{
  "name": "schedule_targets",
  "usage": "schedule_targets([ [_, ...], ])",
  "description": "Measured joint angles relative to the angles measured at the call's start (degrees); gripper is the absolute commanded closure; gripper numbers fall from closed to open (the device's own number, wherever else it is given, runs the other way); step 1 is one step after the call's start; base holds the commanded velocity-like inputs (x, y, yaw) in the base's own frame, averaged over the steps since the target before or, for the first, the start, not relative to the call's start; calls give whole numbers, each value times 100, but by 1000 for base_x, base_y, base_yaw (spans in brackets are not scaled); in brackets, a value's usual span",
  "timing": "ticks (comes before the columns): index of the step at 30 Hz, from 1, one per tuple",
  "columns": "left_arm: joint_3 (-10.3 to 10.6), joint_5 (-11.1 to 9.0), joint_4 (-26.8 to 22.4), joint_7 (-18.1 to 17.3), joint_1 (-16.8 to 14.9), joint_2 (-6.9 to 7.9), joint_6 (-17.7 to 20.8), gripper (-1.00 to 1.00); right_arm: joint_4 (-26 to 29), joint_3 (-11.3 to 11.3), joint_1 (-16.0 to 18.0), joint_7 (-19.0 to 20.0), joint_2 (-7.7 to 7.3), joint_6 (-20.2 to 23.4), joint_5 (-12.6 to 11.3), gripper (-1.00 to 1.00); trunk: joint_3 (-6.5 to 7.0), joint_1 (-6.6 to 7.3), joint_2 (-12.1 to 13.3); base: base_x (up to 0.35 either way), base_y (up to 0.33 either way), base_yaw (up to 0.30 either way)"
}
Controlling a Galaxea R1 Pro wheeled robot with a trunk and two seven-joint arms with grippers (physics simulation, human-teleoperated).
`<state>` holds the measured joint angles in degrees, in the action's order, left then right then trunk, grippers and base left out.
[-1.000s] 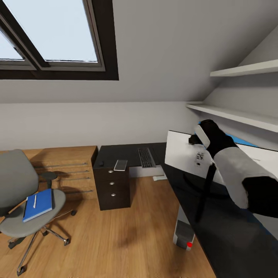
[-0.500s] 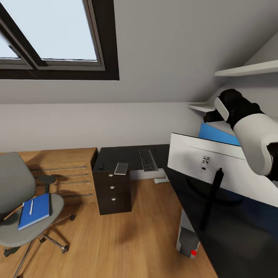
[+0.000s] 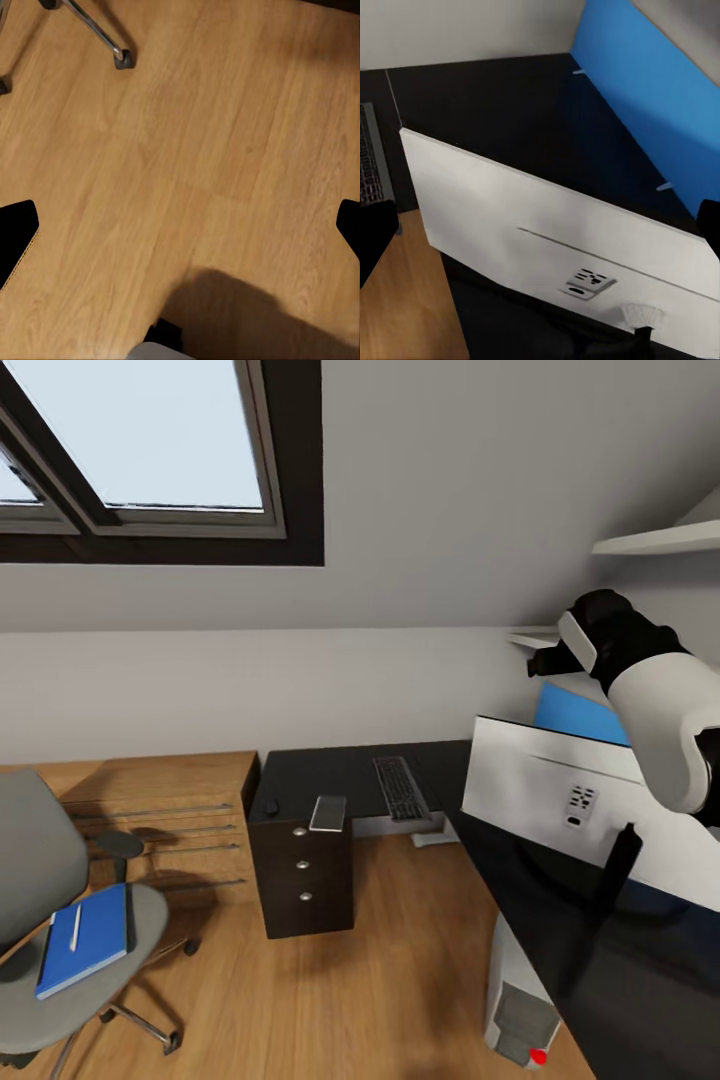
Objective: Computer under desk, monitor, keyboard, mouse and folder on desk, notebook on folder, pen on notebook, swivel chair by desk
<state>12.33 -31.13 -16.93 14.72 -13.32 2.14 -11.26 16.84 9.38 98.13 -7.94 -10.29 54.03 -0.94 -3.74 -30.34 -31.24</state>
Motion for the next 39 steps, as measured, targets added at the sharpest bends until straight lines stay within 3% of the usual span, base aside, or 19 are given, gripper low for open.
schedule_targets([
  [4,6,11,0,0,0,-10,0,-100,-5,0,0,39,-54,-2,6,-100,0,0,0,275,218,0],
  [8,9,21,0,-1,0,-14,1,-100,-24,3,0,159,-208,-8,7,-100,0,0,0,300,108,0],
  [11,16,25,-1,-2,1,-16,1,-100,-42,8,0,270,-430,-11,33,-100,0,0,-1,315,23,0],
  [20,19,26,0,-2,0,-16,1,-100,-118,11,-9,322,-674,-9,34,-100,0,-1,0,279,4,0],
  [30,19,21,0,14,0,-16,1,-100,-945,20,-25,372,-771,-35,46,-100,0,-3,1,67,0,0],
  [39,19,26,0,8,0,-16,-3,-100,-1089,17,-138,373,-787,-39,47,-100,0,0,0,203,0,0],
])
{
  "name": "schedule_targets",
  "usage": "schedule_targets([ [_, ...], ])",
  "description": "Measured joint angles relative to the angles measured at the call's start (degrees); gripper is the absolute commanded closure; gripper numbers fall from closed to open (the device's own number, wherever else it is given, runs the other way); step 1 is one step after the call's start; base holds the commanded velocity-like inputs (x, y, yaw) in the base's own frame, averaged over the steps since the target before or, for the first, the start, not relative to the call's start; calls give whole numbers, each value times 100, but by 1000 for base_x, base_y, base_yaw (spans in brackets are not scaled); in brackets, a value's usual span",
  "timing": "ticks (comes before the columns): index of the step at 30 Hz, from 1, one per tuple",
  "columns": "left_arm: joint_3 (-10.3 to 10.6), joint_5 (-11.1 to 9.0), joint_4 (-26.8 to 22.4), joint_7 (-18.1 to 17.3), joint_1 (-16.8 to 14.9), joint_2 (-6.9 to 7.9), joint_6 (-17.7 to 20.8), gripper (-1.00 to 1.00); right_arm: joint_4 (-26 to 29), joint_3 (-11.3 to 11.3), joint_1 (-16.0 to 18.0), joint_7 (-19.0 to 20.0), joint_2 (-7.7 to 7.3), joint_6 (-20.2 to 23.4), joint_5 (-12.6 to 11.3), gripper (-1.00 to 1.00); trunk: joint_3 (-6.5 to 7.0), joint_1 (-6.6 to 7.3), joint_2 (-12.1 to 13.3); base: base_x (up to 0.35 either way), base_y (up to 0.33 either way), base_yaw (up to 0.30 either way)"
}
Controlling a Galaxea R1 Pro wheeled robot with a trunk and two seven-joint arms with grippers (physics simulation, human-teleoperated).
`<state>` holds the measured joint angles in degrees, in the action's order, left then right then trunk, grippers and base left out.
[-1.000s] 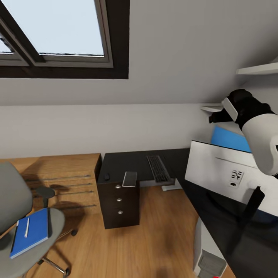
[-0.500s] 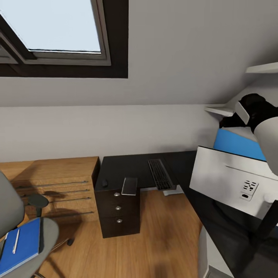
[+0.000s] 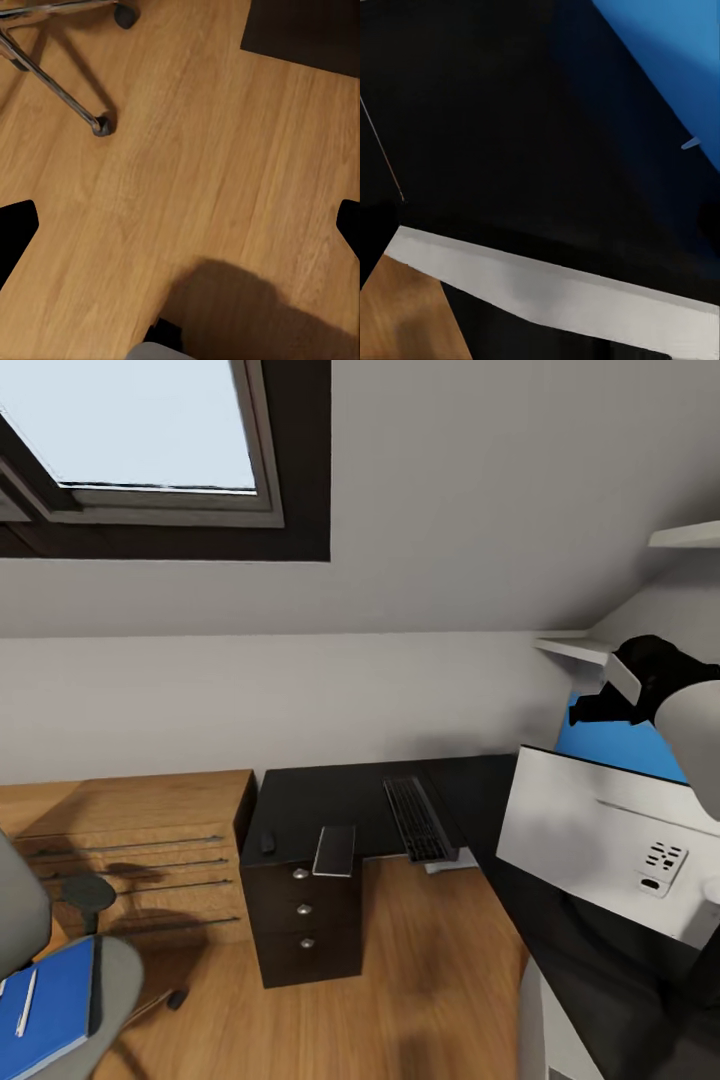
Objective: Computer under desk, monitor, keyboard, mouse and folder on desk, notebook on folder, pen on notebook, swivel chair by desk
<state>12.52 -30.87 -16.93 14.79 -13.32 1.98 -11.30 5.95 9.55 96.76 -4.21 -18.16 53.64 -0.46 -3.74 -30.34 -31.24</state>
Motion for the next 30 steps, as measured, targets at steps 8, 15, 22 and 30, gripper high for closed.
schedule_targets([
  [8,0,5,0,-5,0,-7,-4,-100,-18,0,-72,0,-71,0,-11,-100,0,0,0,191,0,0],
  [15,0,-2,0,13,0,-1,0,-100,-21,0,-183,0,-81,0,-12,-100,0,-2,1,104,0,0],
  [22,0,-16,0,25,0,-8,4,-100,-50,1,-478,1,-80,6,-8,-100,0,-3,1,11,0,0],
  [30,0,-17,0,24,0,-9,4,-100,-302,-7,-679,-3,-83,-1,-5,-100,0,-3,0,0,0,0],
])
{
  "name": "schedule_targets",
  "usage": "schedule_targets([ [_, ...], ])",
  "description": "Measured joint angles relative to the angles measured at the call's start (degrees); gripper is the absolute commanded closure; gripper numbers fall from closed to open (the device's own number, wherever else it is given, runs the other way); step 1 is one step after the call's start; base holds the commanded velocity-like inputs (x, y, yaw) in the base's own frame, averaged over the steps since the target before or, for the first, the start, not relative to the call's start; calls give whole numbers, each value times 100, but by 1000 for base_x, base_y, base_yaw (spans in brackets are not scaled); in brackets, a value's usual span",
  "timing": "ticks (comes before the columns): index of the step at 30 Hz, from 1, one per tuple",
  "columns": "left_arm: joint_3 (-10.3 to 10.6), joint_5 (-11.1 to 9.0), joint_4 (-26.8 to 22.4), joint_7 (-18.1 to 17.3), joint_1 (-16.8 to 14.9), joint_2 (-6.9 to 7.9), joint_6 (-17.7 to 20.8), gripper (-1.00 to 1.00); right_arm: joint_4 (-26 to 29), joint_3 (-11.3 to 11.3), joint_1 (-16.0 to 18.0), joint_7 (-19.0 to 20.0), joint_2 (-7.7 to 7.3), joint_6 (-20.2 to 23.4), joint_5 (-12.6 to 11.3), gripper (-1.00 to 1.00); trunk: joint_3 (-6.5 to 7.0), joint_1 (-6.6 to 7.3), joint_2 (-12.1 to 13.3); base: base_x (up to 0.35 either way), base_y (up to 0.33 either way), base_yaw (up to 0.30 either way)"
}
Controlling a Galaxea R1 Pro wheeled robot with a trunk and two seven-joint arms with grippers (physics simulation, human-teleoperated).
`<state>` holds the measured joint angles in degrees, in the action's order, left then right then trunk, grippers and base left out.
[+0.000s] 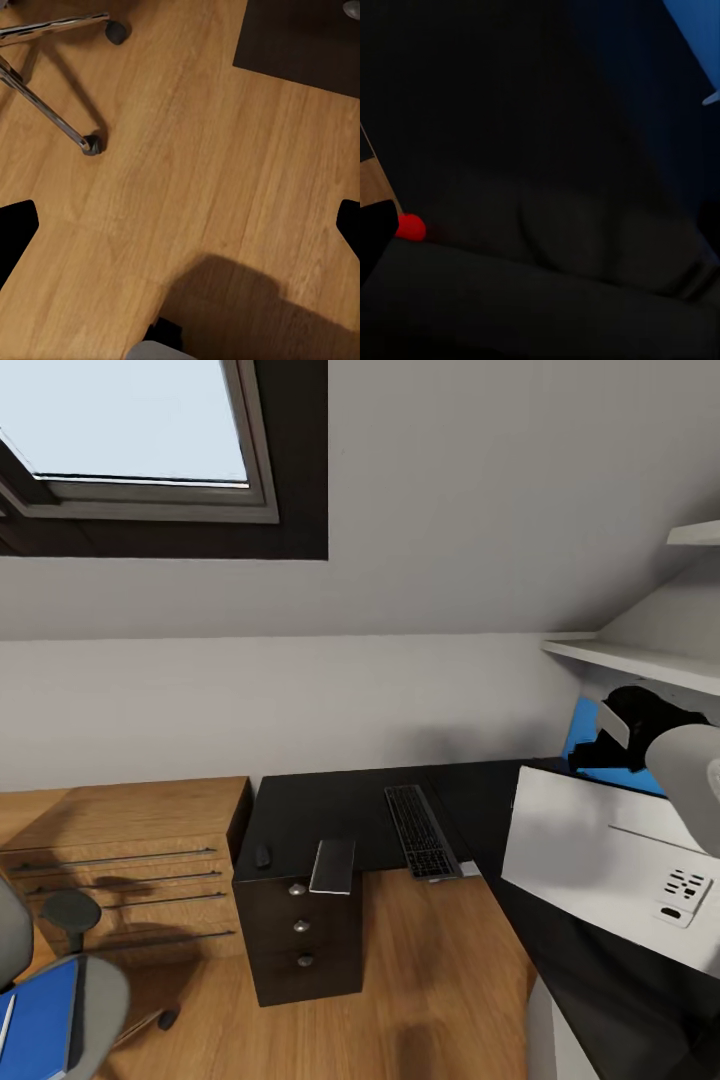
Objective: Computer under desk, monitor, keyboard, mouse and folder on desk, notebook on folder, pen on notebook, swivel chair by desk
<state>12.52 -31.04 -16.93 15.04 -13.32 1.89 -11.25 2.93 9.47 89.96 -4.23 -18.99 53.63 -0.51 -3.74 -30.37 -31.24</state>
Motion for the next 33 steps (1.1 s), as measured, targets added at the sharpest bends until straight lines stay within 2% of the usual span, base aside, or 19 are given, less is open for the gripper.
schedule_targets([
  [23,0,9,0,-4,0,0,0,-100,40,29,-88,0,0,-105,18,-100,0,0,0,-39,0,0],
  [25,0,9,0,-3,0,-1,0,-100,90,34,-87,-1,0,-107,22,-100,0,0,0,14,0,0],
  [27,0,9,0,-6,0,0,-2,-100,437,25,-88,-6,-12,-114,7,-100,0,1,-1,155,0,0],
  [30,0,10,0,-13,0,-4,-7,-100,612,8,-89,-15,-35,-128,-11,-100,0,2,0,201,0,0],
  [33,0,9,0,-10,0,-1,-8,-100,670,-11,-89,-30,-49,-408,-26,-100,0,0,0,58,0,0],
])
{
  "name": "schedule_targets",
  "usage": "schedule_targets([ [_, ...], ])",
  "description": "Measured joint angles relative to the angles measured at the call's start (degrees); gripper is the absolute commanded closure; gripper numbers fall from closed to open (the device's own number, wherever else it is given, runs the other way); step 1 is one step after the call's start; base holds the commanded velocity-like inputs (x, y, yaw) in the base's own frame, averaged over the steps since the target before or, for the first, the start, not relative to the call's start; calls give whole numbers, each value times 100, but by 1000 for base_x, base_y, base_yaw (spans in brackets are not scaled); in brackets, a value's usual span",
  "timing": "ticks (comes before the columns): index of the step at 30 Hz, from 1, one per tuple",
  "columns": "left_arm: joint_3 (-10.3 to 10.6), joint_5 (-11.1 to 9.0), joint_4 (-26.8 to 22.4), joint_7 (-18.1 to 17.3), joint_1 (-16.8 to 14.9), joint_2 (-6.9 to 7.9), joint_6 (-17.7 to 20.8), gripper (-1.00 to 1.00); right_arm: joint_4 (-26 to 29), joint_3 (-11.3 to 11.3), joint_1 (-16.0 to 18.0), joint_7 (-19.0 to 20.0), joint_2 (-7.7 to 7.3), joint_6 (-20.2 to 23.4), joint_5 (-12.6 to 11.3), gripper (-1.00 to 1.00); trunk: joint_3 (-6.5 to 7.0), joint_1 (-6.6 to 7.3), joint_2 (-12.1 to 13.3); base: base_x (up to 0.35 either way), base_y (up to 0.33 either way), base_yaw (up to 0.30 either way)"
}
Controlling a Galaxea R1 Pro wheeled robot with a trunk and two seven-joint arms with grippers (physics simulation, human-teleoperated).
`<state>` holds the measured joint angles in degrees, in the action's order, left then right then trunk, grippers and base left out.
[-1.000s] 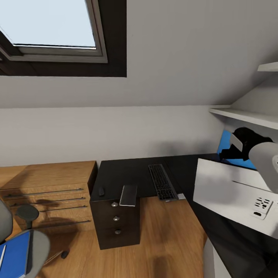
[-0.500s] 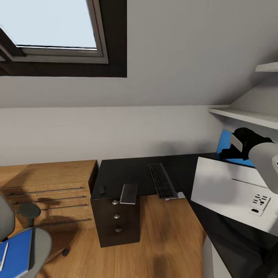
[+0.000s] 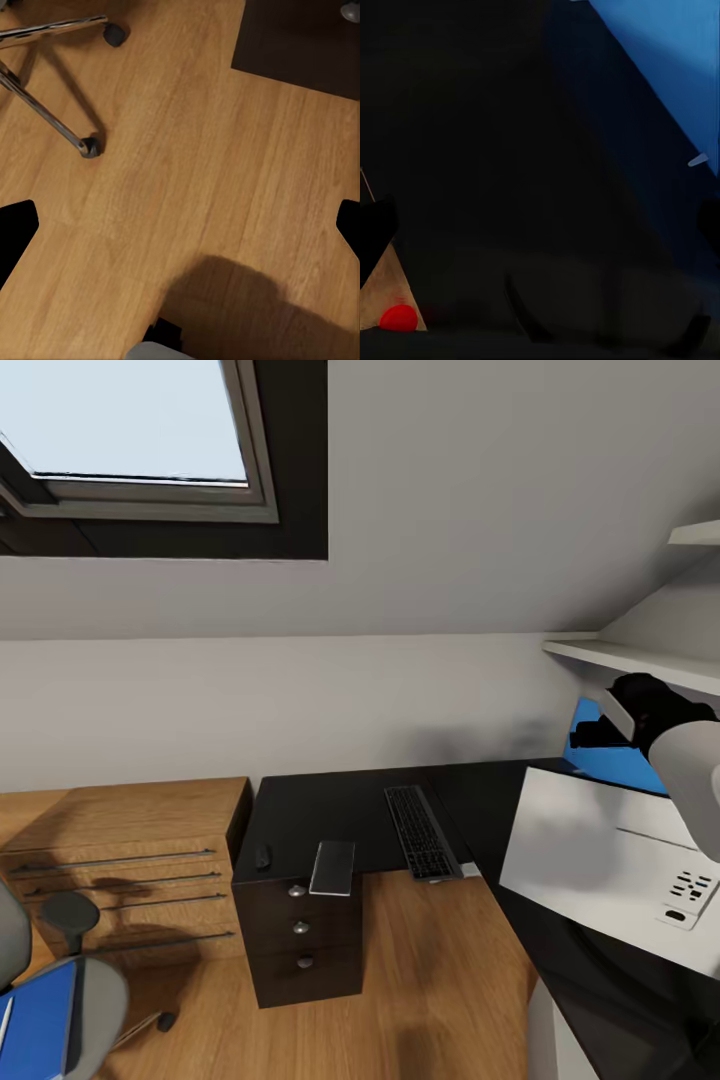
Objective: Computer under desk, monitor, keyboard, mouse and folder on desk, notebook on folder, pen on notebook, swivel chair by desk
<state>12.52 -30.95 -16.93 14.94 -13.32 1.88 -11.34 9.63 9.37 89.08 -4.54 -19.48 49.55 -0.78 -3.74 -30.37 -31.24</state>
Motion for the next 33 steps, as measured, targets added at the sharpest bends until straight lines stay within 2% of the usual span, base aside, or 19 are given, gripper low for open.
schedule_targets([
  [2,0,0,0,2,0,-1,0,-100,-18,-16,0,-9,-46,-303,-5,-100,0,0,0,21,0,0],
  [6,1,0,0,2,0,-6,0,-100,-36,-133,0,-19,-139,-411,-13,-100,0,1,0,122,0,0],
  [8,2,0,0,2,0,-7,0,-100,-59,-287,-1,-29,-186,-418,-44,-100,0,1,0,117,0,0],
  [10,1,0,0,2,0,-7,1,-100,-187,-576,-1,-42,-226,-409,-144,-100,0,0,0,52,0,0],
  [15,5,-6,0,8,0,-7,7,-100,-383,-885,0,-150,-272,-363,-223,-100,0,0,0,19,0,0],
  [27,9,-9,0,11,0,-7,8,-100,-625,-1214,0,-261,-277,166,-263,-100,0,-1,0,2,0,0],
  [33,9,-9,0,8,0,-13,8,-100,-636,-1243,0,-268,-284,359,-261,-100,0,0,0,0,0,0],
])
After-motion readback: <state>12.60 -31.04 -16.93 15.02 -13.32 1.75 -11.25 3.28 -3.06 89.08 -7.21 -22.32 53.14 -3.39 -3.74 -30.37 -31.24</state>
